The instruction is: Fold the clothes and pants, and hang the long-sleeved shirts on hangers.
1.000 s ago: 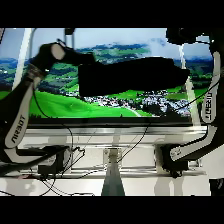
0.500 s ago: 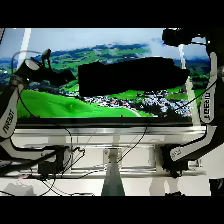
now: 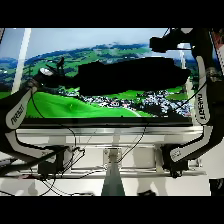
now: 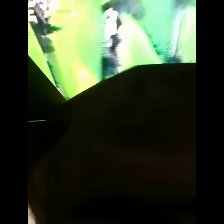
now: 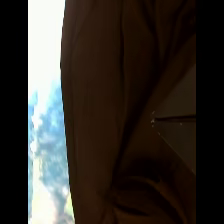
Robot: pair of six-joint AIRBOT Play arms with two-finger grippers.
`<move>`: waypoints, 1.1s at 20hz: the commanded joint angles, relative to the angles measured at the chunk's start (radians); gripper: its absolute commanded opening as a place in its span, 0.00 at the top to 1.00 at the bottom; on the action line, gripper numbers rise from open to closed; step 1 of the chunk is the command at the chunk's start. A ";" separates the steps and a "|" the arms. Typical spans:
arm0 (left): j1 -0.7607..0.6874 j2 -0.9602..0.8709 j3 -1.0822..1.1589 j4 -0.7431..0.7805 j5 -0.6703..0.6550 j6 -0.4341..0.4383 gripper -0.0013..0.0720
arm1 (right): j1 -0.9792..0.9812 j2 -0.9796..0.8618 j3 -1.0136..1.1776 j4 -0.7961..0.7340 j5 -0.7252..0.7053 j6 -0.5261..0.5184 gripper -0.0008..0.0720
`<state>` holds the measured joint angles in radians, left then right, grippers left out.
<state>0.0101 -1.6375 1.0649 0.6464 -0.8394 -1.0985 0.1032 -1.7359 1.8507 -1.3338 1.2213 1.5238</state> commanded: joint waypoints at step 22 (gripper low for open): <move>0.116 0.458 0.307 0.311 -0.423 -0.143 0.97 | 0.660 -0.278 -0.005 0.398 -0.499 0.084 0.96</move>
<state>0.1406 -1.1561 1.3705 0.9558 -1.2606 -1.2423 0.8005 -2.0270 1.8450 -0.8436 0.6758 1.6058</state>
